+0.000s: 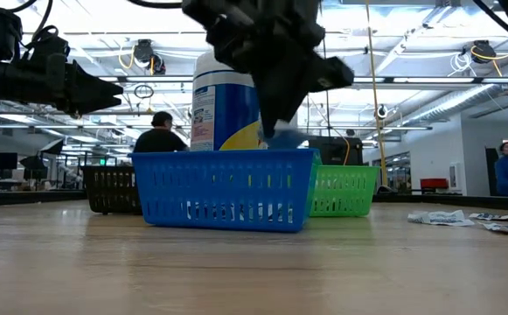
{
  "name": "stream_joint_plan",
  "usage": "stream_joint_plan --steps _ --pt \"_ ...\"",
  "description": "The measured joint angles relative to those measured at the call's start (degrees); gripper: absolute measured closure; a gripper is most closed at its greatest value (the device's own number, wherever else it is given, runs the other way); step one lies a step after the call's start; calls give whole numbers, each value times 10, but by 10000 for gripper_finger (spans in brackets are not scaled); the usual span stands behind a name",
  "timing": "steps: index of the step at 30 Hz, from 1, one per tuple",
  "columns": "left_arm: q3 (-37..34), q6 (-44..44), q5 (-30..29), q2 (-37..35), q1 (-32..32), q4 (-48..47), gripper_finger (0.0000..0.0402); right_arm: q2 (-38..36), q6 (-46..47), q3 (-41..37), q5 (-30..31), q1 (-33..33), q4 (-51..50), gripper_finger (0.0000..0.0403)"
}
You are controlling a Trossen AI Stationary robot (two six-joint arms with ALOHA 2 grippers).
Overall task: Pick & Place First Aid Supplies
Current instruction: Put the blue alcohol pad into the blue bin
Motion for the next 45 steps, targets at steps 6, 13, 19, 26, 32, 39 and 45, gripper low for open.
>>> stream_joint_plan --steps 6,13,19,26,32,39,45 --pt "0 0 0 0 0 0 4 8 -29 -33 22 1 50 401" --pt "0 0 0 0 0 0 4 9 -31 -71 21 8 87 384" --pt "0 0 0 0 0 0 4 8 -56 -71 22 9 95 313" --pt "0 0 0 0 0 0 4 -14 -75 -71 20 5 99 227" --pt "0 0 0 0 0 0 4 -48 -82 -70 20 3 81 221" --pt "0 0 0 0 0 0 4 -83 -82 -76 20 6 63 234" --pt "0 0 0 0 0 0 4 -157 -90 -178 21 9 101 236"
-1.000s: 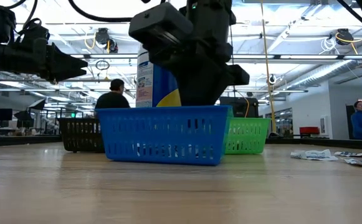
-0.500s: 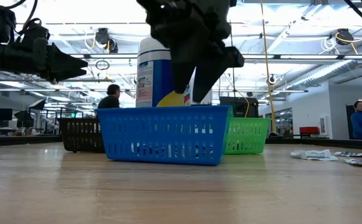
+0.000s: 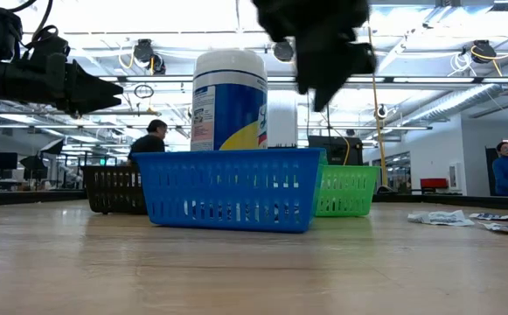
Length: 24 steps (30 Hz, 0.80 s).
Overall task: Pick & Place First Aid Supplies
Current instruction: Put the blue alcohol pad into the blue bin
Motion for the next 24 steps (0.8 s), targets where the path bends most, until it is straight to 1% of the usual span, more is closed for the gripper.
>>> stream_joint_plan --steps 5,10,19,24 --pt "0 0 0 0 0 0 4 -94 3 -129 3 0 56 236" --pt "0 0 0 0 0 0 4 -180 7 -237 31 0 61 236" --pt "0 0 0 0 0 0 4 -299 19 -392 32 0 62 236" --pt "0 0 0 0 0 0 4 -362 24 -465 32 0 61 236"
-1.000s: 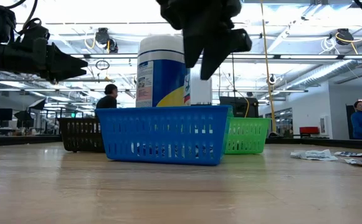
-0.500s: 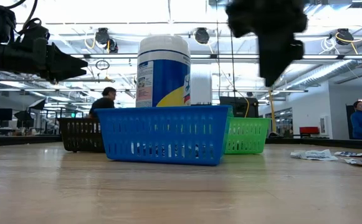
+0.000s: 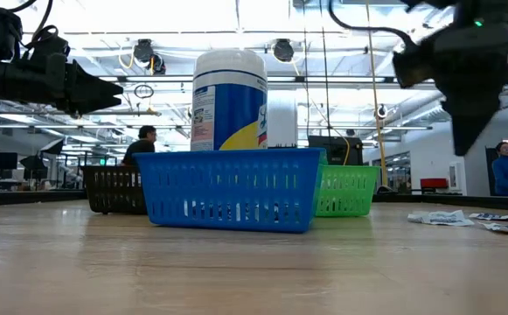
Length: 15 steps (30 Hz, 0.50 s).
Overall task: Pick & Place First Aid Supplies
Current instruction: Put the blue alcohol pad into the blue bin
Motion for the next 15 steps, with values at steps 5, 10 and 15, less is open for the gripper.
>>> stream_joint_plan --steps 5,10,15 --pt "0 0 0 0 0 0 4 -36 17 -58 0 0 1 236" --pt "0 0 0 0 0 0 4 -37 18 -99 1 0 13 236" --pt "0 0 0 0 0 0 4 -25 33 -137 0 0 56 236"
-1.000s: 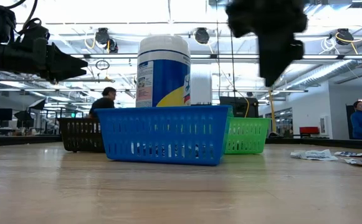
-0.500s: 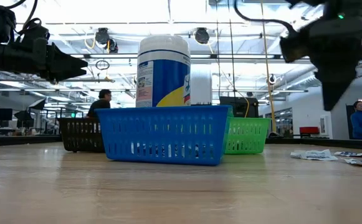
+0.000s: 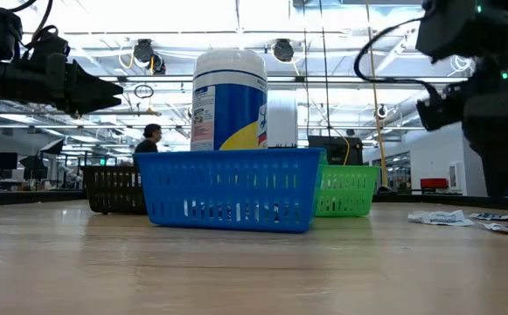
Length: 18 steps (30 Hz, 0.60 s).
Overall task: Pick & Place First Aid Supplies
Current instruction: Put the blue alcohol pad into the blue bin
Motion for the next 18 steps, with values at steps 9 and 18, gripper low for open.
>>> stream_joint_plan --steps 9,18 --pt "0 0 0 0 0 0 4 39 22 -39 -2 0 63 236" --pt "0 0 0 0 0 0 4 44 23 -39 -1 0 65 342"
